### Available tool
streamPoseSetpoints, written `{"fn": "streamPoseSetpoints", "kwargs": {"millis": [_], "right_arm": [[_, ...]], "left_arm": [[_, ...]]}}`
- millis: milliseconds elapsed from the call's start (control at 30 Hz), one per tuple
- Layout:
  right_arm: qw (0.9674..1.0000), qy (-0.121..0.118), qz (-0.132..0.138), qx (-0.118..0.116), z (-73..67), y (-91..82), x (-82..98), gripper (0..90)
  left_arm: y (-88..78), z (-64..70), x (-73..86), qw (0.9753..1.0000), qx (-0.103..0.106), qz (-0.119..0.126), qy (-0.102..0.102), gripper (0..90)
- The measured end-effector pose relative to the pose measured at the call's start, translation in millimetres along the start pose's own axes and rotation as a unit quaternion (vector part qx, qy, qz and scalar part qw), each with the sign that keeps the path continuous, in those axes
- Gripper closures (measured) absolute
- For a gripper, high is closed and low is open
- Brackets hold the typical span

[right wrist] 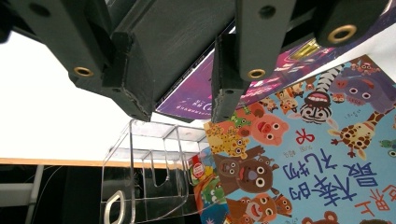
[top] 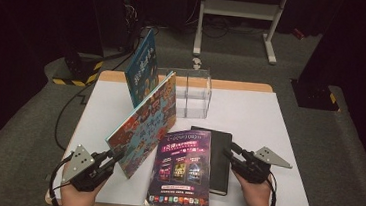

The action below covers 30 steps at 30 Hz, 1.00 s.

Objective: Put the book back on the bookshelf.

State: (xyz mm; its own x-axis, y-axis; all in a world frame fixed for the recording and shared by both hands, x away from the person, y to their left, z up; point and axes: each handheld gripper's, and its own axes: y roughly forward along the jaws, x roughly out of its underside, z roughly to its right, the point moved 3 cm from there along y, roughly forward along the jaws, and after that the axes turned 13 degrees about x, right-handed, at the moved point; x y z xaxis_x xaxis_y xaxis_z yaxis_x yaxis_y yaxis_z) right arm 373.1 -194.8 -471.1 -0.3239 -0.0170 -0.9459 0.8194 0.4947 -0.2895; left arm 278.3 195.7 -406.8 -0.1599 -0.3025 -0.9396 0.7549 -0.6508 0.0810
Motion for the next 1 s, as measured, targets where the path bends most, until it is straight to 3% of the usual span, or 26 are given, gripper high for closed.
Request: {"fn": "streamPoseSetpoints", "kwargs": {"millis": [233, 500, 733, 933, 1000], "right_arm": [[1.0, -0.003, -0.002, 0.0, -0.9, -1.5, 1.8, 59.1], [0.9999, -0.01, -0.006, 0.005, -1.7, -12.9, 8.1, 58.6], [0.9991, -0.027, -0.02, 0.024, 1.3, -23.2, 19.9, 58.2], [0.9988, -0.024, -0.024, 0.035, 4.3, -33.5, 25.5, 58.1], [0.9987, -0.022, -0.026, 0.038, 4.3, -35.6, 26.7, 58.0]], "left_arm": [[5.0, -1.1, 0.4, 0.9999, 0.009, 0.005, -0.012, 74.4], [20.8, -4.1, -1.5, 0.9999, 0.01, 0.01, -0.007, 73.6], [38.4, -5.5, -7.7, 0.9998, 0.01, 0.017, 0.005, 72.6], [46.8, -6.6, -13.5, 0.9993, 0.009, 0.036, 0.004, 73.0], [49.1, -6.1, -14.4, 0.9994, 0.006, 0.033, 0.009, 73.7]]}}
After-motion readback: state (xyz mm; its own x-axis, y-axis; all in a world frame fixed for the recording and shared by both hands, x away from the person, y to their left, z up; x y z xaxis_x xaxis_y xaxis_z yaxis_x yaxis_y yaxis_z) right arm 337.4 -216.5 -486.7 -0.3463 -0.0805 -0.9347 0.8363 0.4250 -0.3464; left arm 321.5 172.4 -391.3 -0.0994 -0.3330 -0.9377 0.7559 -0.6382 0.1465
